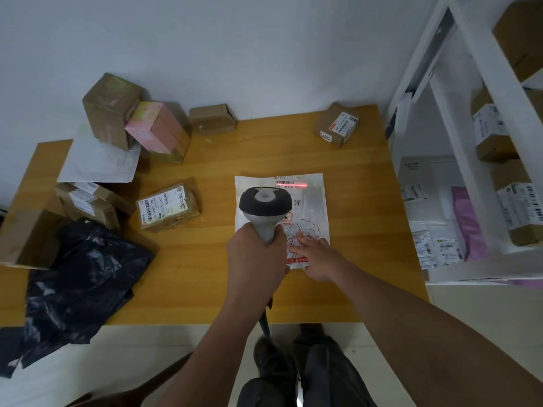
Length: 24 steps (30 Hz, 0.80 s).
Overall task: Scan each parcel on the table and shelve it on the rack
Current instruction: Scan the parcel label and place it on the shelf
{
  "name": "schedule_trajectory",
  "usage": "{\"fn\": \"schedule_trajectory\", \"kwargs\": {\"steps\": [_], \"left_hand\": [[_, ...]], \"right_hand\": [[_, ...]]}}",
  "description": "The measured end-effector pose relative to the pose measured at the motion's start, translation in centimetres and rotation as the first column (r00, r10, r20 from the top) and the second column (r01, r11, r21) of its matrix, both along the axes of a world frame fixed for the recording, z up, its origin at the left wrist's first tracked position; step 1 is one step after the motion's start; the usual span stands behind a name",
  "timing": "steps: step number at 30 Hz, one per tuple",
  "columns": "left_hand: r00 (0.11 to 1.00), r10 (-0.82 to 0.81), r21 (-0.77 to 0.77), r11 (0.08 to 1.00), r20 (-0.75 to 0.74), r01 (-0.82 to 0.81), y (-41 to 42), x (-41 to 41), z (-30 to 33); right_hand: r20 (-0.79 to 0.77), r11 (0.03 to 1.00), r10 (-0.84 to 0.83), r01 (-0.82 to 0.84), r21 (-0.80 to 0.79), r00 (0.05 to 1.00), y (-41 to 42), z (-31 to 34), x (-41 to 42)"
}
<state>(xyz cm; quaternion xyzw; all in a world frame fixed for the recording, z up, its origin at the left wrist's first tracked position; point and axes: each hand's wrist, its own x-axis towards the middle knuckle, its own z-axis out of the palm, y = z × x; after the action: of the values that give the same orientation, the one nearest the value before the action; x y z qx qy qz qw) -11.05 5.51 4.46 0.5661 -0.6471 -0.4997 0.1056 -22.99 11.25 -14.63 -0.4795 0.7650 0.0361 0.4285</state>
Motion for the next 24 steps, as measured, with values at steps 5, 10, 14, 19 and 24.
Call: {"fn": "schedule_trajectory", "kwargs": {"steps": [5,10,14,19,24], "left_hand": [[1.0,-0.017,0.005,1.0,0.006,0.017,0.24,-0.01,-0.2],[1.0,-0.003,0.024,1.0,-0.026,0.004,0.63,-0.28,-0.23],[1.0,-0.026,-0.013,1.0,-0.002,0.026,0.83,-0.47,-0.46],[1.0,-0.023,-0.026,0.999,0.002,0.023,0.86,-0.76,-0.54],[1.0,-0.019,-0.045,0.999,0.008,0.019,0.9,-0.85,-0.59]], "right_hand": [[0.008,1.0,0.007,-0.007,-0.003,1.0,0.02,0.14,-0.18],[0.018,1.0,0.011,-0.011,-0.008,1.0,0.12,0.24,-0.28],[0.023,1.0,0.009,-0.009,-0.011,1.0,0.16,0.21,-0.26],[0.031,1.0,0.011,-0.01,-0.021,0.999,0.25,0.2,-0.36],[0.032,1.0,0.022,-0.022,-0.021,0.999,0.28,0.26,-0.45]]}}
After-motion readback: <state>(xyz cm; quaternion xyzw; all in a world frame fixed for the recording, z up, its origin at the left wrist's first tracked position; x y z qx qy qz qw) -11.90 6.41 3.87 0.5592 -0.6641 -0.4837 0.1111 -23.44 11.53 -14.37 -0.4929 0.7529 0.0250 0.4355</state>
